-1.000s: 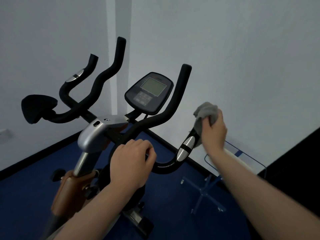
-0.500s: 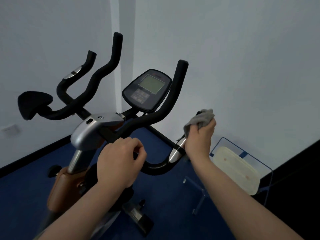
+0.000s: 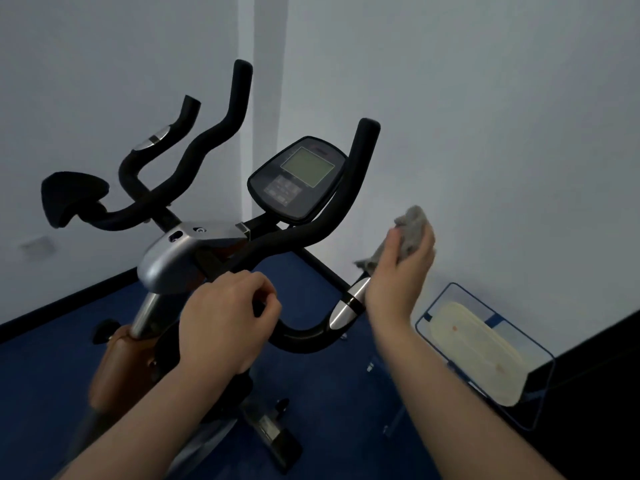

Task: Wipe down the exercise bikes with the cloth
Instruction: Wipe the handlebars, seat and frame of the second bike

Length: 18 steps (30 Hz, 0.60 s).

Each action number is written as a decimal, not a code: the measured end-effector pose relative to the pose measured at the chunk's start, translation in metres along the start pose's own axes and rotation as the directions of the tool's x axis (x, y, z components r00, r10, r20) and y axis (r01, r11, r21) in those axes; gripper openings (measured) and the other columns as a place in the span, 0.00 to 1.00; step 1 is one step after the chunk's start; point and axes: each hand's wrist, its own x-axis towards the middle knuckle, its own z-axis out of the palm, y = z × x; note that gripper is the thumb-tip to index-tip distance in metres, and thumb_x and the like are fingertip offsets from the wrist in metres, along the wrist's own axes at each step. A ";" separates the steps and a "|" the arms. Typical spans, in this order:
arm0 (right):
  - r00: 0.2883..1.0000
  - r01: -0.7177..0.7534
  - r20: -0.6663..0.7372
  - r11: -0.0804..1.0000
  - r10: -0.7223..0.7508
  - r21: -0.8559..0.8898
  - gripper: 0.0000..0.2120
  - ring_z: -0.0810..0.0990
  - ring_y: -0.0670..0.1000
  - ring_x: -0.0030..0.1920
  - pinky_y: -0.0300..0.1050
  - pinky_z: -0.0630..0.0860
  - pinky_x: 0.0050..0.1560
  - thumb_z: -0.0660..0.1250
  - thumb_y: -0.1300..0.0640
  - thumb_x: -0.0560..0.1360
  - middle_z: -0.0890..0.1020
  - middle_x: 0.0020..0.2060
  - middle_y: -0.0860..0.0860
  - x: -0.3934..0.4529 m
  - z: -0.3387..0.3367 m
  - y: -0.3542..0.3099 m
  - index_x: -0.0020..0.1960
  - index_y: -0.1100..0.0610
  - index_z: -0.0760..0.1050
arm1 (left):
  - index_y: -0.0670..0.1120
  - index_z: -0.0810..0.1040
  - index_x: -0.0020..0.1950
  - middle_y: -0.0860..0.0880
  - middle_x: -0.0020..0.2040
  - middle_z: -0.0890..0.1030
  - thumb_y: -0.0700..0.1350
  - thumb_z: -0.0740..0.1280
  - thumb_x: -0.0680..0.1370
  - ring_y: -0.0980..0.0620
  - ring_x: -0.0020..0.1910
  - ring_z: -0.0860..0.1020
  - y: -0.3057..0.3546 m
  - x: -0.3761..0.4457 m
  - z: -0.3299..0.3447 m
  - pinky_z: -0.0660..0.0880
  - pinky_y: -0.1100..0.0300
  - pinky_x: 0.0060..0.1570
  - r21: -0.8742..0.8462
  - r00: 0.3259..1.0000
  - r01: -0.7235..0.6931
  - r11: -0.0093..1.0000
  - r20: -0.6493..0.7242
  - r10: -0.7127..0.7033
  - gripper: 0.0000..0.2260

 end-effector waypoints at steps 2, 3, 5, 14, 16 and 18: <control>1.000 0.010 0.024 0.999 -0.011 0.042 0.25 0.71 0.23 0.51 0.20 0.69 0.44 0.60 0.51 0.82 0.68 0.64 0.46 -0.012 0.000 0.012 0.77 0.49 0.57 | 0.55 0.78 0.37 0.59 0.32 0.75 0.46 0.72 0.71 0.60 0.31 0.68 -0.001 0.000 0.001 0.58 0.71 0.32 0.000 1.000 0.001 1.000 -0.002 -0.001 0.05; 0.998 0.035 0.044 0.999 -0.036 0.023 0.24 0.71 0.24 0.50 0.19 0.68 0.44 0.60 0.51 0.82 0.68 0.64 0.47 -0.006 -0.001 0.013 0.76 0.50 0.58 | 0.55 0.78 0.38 0.59 0.32 0.75 0.46 0.72 0.71 0.60 0.32 0.69 -0.001 0.000 0.001 0.58 0.70 0.32 0.000 1.000 0.001 1.000 -0.003 -0.001 0.05; 0.989 0.132 0.078 0.987 -0.125 -0.088 0.22 0.74 0.33 0.51 0.21 0.70 0.46 0.59 0.47 0.81 0.71 0.63 0.49 0.015 -0.003 0.007 0.72 0.53 0.63 | 0.55 0.78 0.38 0.60 0.33 0.74 0.47 0.72 0.71 0.60 0.33 0.69 -0.001 0.000 0.002 0.59 0.70 0.33 0.003 1.000 0.006 1.000 -0.006 -0.006 0.05; 0.529 0.846 0.488 0.382 -0.694 -0.373 0.15 0.64 0.59 0.72 0.59 0.50 0.77 0.64 0.57 0.77 0.76 0.64 0.57 0.036 -0.039 0.027 0.62 0.61 0.77 | 0.54 0.79 0.39 0.58 0.35 0.77 0.47 0.71 0.72 0.57 0.34 0.73 -0.001 -0.001 0.002 0.62 0.66 0.31 0.013 1.000 0.014 1.000 -0.028 -0.013 0.04; 0.446 0.892 0.547 0.301 -0.708 -0.337 0.14 0.66 0.59 0.71 0.60 0.52 0.75 0.66 0.60 0.76 0.79 0.62 0.56 0.041 -0.044 0.026 0.61 0.62 0.79 | 0.54 0.80 0.39 0.58 0.35 0.78 0.48 0.70 0.73 0.56 0.34 0.74 -0.001 0.000 0.003 0.65 0.63 0.31 0.015 1.000 0.019 1.000 -0.025 -0.019 0.03; 0.382 0.920 0.569 0.238 -0.728 -0.312 0.11 0.70 0.59 0.68 0.61 0.57 0.73 0.67 0.62 0.76 0.81 0.58 0.56 0.041 -0.043 0.021 0.57 0.62 0.81 | 0.54 0.80 0.40 0.58 0.36 0.78 0.49 0.69 0.73 0.55 0.35 0.75 -0.001 0.000 0.004 0.66 0.61 0.33 0.013 0.999 0.025 1.000 -0.024 -0.025 0.03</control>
